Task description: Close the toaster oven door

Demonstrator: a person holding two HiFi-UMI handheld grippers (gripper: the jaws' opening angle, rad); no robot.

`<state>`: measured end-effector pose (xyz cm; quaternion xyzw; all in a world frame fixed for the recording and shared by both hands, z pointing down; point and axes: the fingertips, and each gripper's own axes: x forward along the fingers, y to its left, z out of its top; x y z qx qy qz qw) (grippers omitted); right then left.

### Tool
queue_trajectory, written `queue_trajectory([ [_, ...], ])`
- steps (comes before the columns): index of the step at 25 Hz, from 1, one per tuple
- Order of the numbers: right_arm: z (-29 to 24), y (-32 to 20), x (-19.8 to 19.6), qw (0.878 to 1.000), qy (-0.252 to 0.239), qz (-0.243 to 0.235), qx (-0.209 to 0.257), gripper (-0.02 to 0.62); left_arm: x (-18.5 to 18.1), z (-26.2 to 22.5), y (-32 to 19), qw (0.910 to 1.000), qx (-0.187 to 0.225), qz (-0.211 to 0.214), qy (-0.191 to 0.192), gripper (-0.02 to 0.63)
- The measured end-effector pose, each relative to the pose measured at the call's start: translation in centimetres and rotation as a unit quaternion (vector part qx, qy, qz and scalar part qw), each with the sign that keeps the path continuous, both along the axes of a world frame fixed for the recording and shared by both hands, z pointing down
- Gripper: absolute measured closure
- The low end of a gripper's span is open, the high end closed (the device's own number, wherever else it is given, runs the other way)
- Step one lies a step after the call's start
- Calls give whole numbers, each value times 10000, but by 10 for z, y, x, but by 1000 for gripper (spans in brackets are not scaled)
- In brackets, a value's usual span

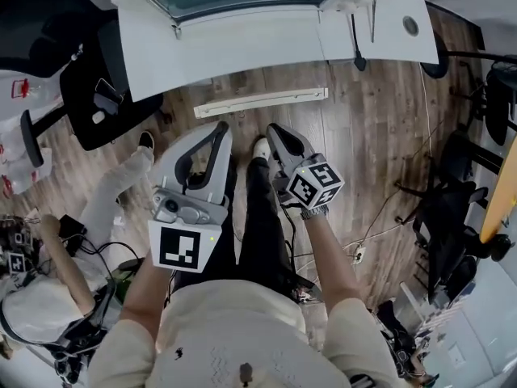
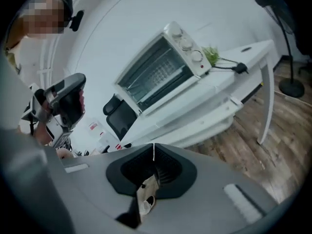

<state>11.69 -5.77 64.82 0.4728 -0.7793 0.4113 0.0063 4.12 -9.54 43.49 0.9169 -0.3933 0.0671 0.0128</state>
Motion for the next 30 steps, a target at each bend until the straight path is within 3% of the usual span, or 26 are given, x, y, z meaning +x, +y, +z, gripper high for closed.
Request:
queue_trajectory([
  [5,57,0,19,9903,-755,1046,-513,547,8,18,1,9998,-53,162,78,603],
  [8,75,-6,30,9735,-1421,1684,-620,530,10,31,3,9996,-139,256,73,603],
  [10,82,-11,28,9592,-1994,1913,-596,485,9,41,5,9993,-199,305,7,602],
  [16,90,-35,28,9372,-2776,2109,-115,453,3,62,10,9987,-290,420,-43,603],
  [23,90,-48,28,9219,-3223,2139,233,444,-6,79,16,9986,-375,358,-99,603],
  [30,89,-60,22,9048,-3640,2193,290,473,-8,83,20,9986,-379,331,-181,603],
])
